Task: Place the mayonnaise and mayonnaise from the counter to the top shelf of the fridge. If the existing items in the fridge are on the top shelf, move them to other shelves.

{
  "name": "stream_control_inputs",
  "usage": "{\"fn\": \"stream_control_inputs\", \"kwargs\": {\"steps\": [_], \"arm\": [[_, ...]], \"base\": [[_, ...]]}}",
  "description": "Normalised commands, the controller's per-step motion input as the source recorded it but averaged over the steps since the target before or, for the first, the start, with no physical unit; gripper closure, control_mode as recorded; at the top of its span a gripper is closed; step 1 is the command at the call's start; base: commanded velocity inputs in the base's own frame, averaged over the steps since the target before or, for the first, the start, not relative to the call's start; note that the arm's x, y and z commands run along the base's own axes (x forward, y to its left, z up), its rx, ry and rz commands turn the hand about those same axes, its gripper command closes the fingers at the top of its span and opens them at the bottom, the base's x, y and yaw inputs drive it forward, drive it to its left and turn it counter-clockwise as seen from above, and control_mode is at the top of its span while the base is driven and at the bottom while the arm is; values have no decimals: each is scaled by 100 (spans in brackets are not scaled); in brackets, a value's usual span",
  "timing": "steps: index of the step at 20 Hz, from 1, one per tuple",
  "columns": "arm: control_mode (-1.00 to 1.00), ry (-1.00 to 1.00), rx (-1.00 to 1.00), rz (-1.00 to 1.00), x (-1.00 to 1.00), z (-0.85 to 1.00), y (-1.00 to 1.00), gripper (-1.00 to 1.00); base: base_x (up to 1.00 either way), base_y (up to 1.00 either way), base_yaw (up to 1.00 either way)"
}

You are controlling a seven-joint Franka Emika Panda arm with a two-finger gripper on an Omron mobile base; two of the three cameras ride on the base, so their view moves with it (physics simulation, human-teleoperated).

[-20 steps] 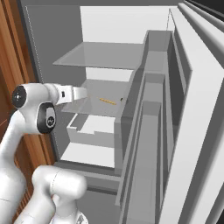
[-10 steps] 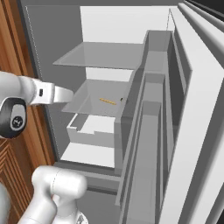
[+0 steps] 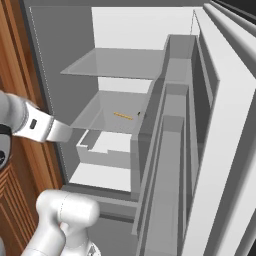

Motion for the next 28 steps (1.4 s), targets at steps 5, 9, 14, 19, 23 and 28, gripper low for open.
{"fn": "stream_control_inputs", "kwargs": {"steps": [5,9,14,19,23,28], "arm": [[-100,-4,1,0,-3,0,0,-100],[-100,0,0,0,0,0,0,-100],[-100,0,0,0,-12,0,0,-100],[-100,0,0,0,-61,0,0,-100],[100,0,0,0,-23,0,0,-100],[100,0,0,0,0,0,0,-100]], "base": [[0,0,0],[0,0,0],[0,0,0],[0,0,0],[-72,0,0],[-98,0,2]]}}
